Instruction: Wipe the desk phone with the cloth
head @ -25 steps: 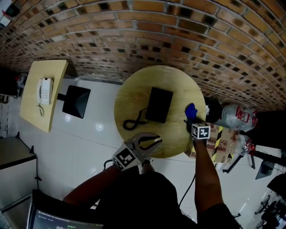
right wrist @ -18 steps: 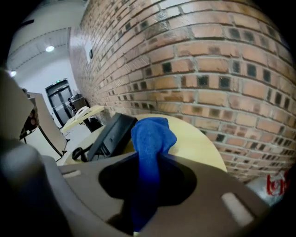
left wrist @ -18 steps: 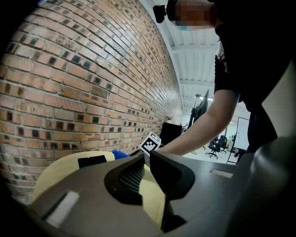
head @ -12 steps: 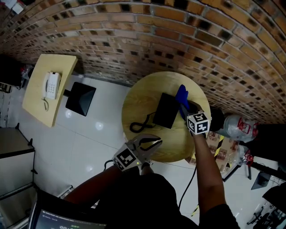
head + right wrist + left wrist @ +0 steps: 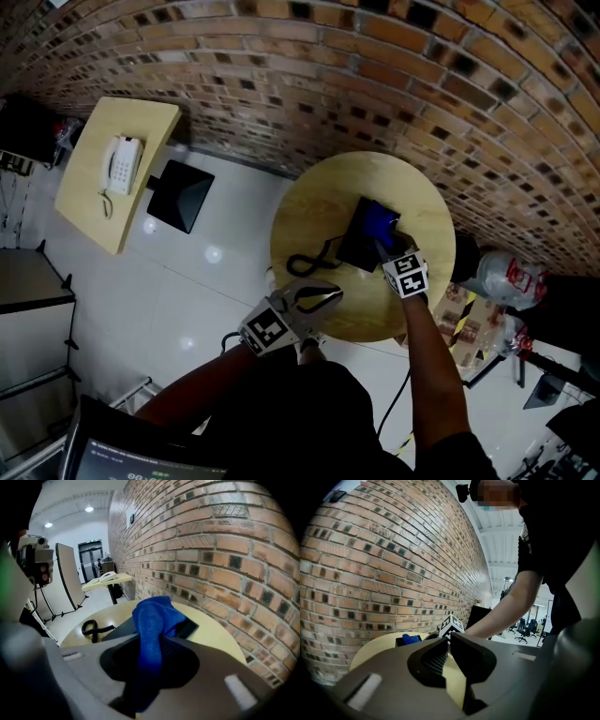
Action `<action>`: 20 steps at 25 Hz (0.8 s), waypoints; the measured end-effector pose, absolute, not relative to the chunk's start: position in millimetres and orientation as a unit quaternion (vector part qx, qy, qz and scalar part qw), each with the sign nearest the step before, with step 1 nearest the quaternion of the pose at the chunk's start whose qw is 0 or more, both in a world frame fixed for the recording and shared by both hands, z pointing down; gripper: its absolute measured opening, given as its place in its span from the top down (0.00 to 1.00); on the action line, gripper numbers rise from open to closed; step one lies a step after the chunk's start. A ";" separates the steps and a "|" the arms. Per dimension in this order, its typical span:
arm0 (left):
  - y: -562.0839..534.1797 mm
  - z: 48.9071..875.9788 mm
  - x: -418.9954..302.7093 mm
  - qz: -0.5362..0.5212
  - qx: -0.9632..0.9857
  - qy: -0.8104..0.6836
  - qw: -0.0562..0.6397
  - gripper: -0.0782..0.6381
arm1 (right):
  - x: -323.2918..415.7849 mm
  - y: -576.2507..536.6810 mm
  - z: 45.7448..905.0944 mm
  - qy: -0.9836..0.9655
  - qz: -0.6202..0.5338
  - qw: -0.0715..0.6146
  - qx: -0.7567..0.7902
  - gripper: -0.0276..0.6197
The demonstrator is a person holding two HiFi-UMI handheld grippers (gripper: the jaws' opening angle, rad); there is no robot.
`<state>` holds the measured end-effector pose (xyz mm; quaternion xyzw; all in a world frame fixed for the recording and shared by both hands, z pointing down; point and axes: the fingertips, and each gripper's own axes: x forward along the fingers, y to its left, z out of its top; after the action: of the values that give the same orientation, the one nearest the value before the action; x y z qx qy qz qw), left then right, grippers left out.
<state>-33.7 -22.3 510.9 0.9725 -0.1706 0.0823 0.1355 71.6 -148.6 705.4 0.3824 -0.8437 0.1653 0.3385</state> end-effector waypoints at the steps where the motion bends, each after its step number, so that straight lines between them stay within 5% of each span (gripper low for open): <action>1: -22.9 511.6 -34.2 0.083 0.972 -0.171 0.137 0.88 | 68.2 -139.6 708.5 -0.844 0.171 0.339 0.379 0.81; 12: -18.1 514.8 -27.2 0.087 0.974 -0.160 0.137 0.88 | 33.8 -44.6 750.3 -0.851 0.225 0.351 0.318 0.81; 20: -17.5 515.2 -34.5 0.089 0.973 -0.164 0.133 0.88 | 45.0 -117.2 697.9 -0.862 0.178 0.308 0.362 0.81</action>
<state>-34.5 -17.5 515.2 0.9734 -0.1642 0.0885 0.1333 45.0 -117.2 697.9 0.3624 -0.8616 0.1778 0.3076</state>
